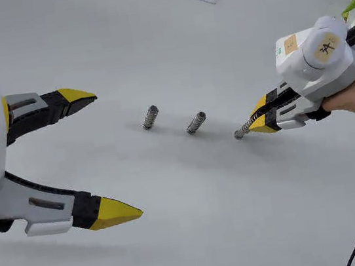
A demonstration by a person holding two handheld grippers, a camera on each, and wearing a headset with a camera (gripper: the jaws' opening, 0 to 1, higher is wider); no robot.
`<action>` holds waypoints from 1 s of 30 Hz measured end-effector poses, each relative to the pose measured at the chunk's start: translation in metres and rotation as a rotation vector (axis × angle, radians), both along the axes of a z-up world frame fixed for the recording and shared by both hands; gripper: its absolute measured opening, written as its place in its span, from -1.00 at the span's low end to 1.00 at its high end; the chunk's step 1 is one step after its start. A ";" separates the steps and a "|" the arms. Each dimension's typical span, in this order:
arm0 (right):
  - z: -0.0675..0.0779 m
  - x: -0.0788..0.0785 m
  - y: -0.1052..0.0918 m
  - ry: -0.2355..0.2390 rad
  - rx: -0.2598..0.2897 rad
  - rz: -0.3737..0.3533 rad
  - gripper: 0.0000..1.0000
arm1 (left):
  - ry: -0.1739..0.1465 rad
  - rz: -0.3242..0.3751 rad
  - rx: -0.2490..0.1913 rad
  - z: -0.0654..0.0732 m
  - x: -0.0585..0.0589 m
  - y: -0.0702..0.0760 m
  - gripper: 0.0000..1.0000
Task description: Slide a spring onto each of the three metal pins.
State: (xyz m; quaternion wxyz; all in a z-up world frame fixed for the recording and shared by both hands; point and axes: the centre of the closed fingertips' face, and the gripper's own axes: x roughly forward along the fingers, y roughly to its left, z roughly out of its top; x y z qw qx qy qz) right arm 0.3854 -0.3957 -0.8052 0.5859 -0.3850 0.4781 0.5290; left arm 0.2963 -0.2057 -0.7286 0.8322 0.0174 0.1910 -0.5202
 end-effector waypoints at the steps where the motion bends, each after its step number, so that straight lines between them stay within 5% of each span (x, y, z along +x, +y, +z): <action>1: -0.001 0.001 0.000 0.000 -0.001 -0.001 -0.87 | -0.001 -0.001 0.000 0.000 0.000 0.000 0.93; 30: -0.018 -0.002 0.000 0.024 0.001 -0.025 -0.84 | 0.011 0.004 -0.001 -0.002 0.000 0.000 0.91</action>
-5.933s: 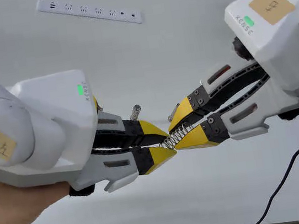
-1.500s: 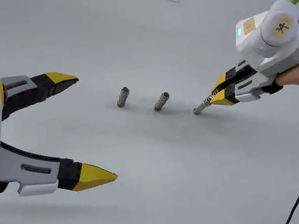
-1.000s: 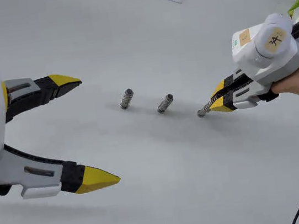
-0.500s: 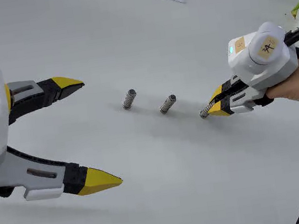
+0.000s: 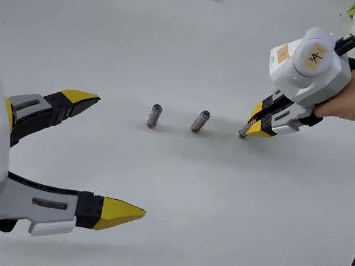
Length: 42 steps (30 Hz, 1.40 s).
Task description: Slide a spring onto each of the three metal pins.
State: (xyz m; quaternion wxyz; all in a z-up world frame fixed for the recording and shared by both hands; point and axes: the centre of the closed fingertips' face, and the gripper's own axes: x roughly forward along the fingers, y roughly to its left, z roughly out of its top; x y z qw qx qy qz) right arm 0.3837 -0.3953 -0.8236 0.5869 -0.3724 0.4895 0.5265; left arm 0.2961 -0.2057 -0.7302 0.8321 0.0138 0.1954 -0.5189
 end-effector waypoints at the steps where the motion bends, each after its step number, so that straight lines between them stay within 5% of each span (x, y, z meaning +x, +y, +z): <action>1: 0.000 0.000 0.000 0.001 0.002 -0.004 -0.83 | -0.001 -0.001 0.001 0.000 0.000 0.000 0.91; 17: 0.023 -0.001 -0.002 -0.041 0.068 -0.063 -0.58 | -0.013 -0.014 0.020 -0.001 0.001 0.002 0.96; 24: 0.041 -0.001 -0.014 -0.080 0.167 -0.164 -0.45 | -0.012 -0.013 0.014 -0.002 0.002 0.006 0.98; 35: 0.069 -0.054 -0.030 -0.120 0.346 -0.337 -0.23 | 0.008 -0.036 0.067 -0.007 0.002 0.014 0.98; 42: 0.077 -0.078 -0.037 -0.152 0.484 -0.411 0.16 | 0.004 -0.049 0.113 -0.009 0.003 0.016 0.98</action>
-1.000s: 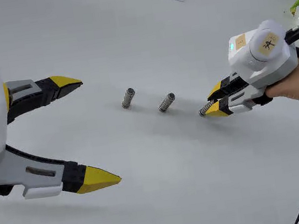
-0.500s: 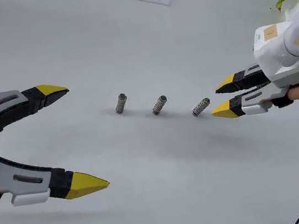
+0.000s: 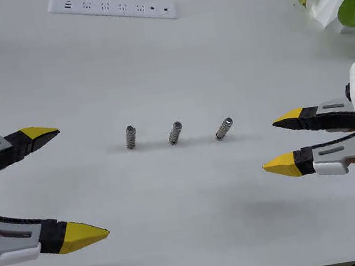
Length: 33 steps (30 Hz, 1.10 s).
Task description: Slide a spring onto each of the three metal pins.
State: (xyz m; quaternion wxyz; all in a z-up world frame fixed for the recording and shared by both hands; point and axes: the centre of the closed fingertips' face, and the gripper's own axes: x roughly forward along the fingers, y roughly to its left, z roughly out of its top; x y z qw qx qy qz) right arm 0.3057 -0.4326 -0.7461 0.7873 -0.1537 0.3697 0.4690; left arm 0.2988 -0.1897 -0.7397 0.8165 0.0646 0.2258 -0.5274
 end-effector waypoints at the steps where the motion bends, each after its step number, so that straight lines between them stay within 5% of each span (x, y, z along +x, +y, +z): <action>1: 0.000 -0.003 -0.001 -0.001 0.014 -0.011 0.23 | -0.001 0.000 0.000 0.001 0.000 0.000 0.98; 4: -0.002 -0.010 -0.005 -0.021 0.061 -0.033 0.38 | 0.001 0.007 -0.011 0.003 0.001 -0.001 0.98; 10: -0.009 -0.023 -0.016 -0.039 0.119 -0.087 0.48 | -0.009 -0.001 0.046 -0.004 -0.002 0.005 0.98; 20: -0.006 -0.027 -0.023 -0.106 0.197 -0.138 0.80 | -0.012 0.033 0.061 -0.001 0.000 0.006 0.98; 33: -0.012 -0.034 -0.031 -0.114 0.205 -0.165 0.86 | -0.007 0.055 0.074 -0.005 -0.003 0.006 0.98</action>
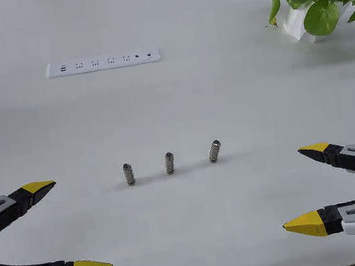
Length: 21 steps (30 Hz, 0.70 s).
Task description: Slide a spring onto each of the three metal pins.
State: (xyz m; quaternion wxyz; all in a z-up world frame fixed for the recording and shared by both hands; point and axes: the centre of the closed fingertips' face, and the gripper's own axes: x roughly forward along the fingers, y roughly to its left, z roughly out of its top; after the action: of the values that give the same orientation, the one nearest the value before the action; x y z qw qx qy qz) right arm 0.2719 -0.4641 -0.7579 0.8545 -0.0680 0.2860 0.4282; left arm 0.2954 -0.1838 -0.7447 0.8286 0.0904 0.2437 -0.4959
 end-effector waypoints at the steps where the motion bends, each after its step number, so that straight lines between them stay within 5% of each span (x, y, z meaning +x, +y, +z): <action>1: 0.000 0.000 -0.001 -0.001 -0.001 -0.001 0.86 | 0.001 0.000 0.001 0.000 0.000 0.000 0.98; 21: 0.004 0.000 0.001 -0.006 -0.003 0.009 0.85 | 0.015 -0.014 0.010 -0.005 -0.004 0.002 0.98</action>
State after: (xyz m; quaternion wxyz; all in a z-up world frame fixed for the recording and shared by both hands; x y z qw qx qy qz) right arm 0.2723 -0.4629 -0.7542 0.8534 -0.0718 0.2838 0.4312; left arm 0.2912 -0.1818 -0.7495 0.8227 0.0925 0.2517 -0.5012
